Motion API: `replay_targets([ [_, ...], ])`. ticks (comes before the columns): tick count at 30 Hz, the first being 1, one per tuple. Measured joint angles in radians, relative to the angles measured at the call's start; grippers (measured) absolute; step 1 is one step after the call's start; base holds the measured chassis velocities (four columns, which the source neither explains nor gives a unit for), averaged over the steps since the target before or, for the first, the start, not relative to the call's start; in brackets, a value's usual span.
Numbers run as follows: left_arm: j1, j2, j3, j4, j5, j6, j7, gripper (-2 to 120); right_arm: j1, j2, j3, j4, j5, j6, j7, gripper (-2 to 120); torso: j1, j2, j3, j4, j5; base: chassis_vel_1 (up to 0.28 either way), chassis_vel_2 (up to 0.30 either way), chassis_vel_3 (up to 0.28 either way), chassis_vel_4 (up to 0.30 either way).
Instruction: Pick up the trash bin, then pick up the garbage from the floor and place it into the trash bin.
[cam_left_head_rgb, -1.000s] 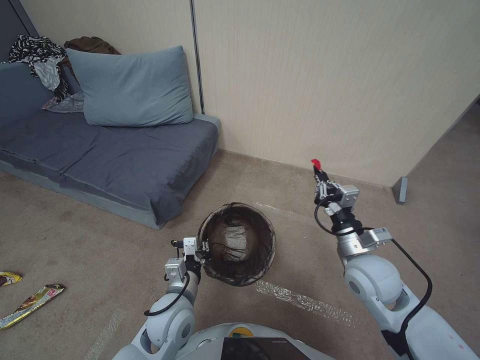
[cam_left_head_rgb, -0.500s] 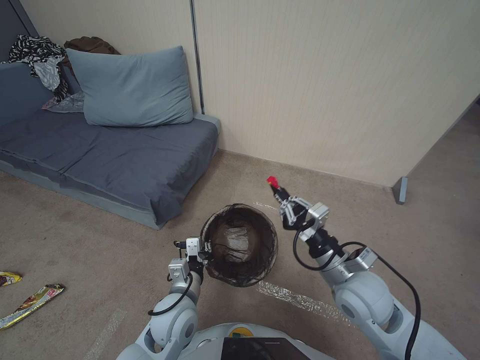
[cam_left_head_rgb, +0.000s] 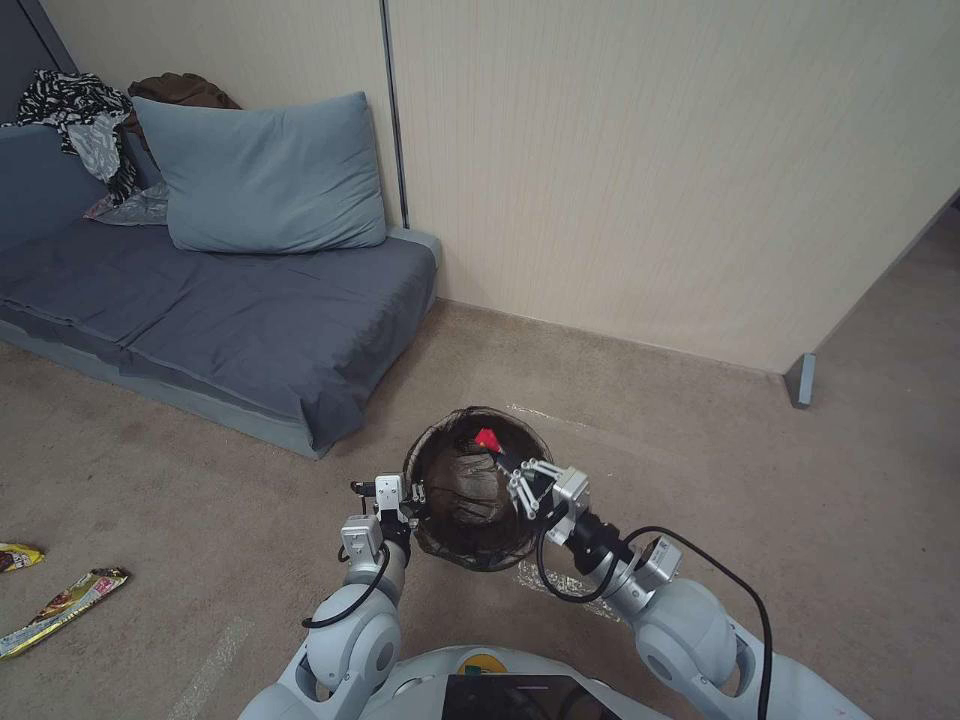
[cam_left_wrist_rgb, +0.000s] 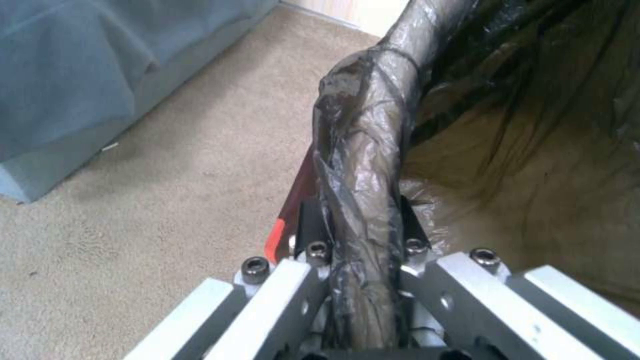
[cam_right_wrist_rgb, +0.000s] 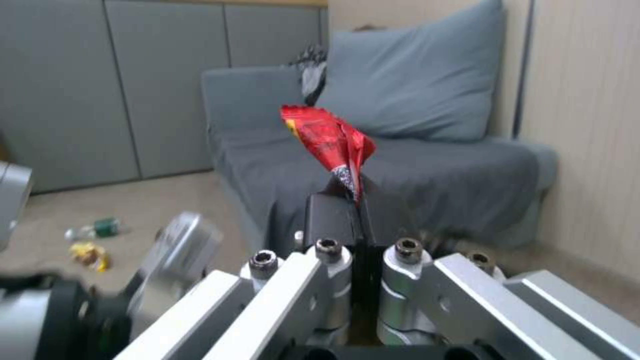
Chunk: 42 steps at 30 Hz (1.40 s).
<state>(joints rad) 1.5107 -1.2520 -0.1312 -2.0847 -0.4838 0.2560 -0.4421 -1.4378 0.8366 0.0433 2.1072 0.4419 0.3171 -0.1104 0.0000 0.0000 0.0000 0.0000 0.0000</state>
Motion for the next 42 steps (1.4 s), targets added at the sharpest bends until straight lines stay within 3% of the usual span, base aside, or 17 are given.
replay_targets([
  [10, -0.001, 0.0, -0.002, -0.006, -0.001, 0.002, 0.0, 2, 0.039, -0.005, -0.11, -0.104, -0.041, 0.01, 0.02, 0, 0.0, 0.0, 0.0, 0.0, 0.0, 0.0, 0.0, 0.0, 0.0],
  [22, -0.002, -0.003, 0.002, -0.007, -0.001, 0.002, 0.0, 2, 0.058, 0.011, -0.112, -0.151, -0.062, -0.001, 0.064, 2, 0.0, 0.0, 0.0, 0.0, 0.0, 0.0, 0.0, 0.0, 0.0],
  [24, -0.002, -0.003, 0.002, -0.007, -0.001, 0.002, 0.0, 2, 0.057, 0.011, -0.111, -0.152, -0.065, -0.004, 0.07, 17, 0.0, 0.0, 0.0, 0.0, -0.0001, 0.0, 0.0, 0.0, 0.0],
  [26, -0.002, -0.003, 0.002, -0.007, -0.002, 0.002, 0.0, 2, 0.057, 0.011, -0.11, -0.152, -0.065, -0.005, 0.072, 18, 0.0, 0.0, 0.0, 0.0, -0.0001, 0.0, 0.0, 0.0, 0.0],
  [29, -0.003, -0.003, 0.003, -0.007, -0.002, 0.002, 0.0, 2, 0.057, 0.012, -0.11, -0.156, -0.072, -0.011, 0.09, 37, 0.0, 0.0, 0.0, 0.0, 0.0, 0.0, 0.0, 0.0, 0.0],
  [35, -0.003, 0.0, 0.004, -0.009, -0.003, 0.002, -0.001, 2, 0.058, 0.025, -0.108, -0.163, -0.08, -0.02, 0.124, 53, 0.0, 0.0, 0.0, 0.0, 0.0, 0.0, 0.0, 0.0, 0.0],
  [37, -0.001, 0.005, 0.004, -0.012, -0.003, 0.002, -0.001, 2, 0.055, 0.027, -0.099, -0.157, -0.08, -0.027, 0.133, 67, 0.0, 0.0, 0.0, 0.0001, 0.0, 0.0, 0.0, 0.0, 0.0],
  [42, 0.0, 0.005, 0.004, -0.013, -0.004, 0.002, -0.001, 2, 0.046, 0.034, -0.084, -0.145, -0.079, -0.03, 0.139, 84, 0.0, 0.0, 0.0, 0.0, 0.0, 0.0, 0.0, 0.0, 0.0],
])
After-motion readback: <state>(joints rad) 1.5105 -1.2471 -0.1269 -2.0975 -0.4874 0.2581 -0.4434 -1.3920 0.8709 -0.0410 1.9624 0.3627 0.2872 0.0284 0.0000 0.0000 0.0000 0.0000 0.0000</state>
